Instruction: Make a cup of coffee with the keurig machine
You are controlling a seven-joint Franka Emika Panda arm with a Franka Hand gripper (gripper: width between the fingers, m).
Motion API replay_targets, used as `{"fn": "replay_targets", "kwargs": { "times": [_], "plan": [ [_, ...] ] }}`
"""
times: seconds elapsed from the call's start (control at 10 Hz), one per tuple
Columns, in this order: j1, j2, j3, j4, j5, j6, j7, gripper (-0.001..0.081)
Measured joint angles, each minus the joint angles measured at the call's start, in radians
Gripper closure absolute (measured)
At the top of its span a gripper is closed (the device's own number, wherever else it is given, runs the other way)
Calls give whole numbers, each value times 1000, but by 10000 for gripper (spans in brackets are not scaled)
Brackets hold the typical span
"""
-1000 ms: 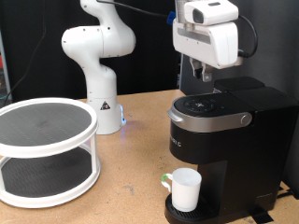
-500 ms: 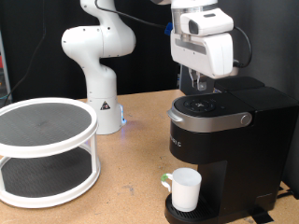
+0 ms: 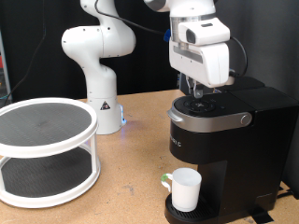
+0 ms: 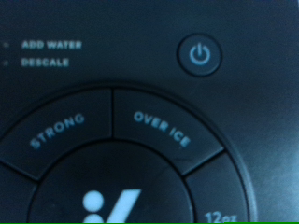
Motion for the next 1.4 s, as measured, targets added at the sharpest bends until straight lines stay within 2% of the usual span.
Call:
{"fn": "replay_targets", "kwargs": {
  "times": [0.3,0.6,1.0,1.4],
  "plan": [
    [0,40,4,3,-40,4,49,804],
    [0,50,5,17,-46,-7,60,804],
    [0,90,2,83,-45,-122,60,804],
    [-1,115,-4,120,-28,-178,68,804]
  ]
}}
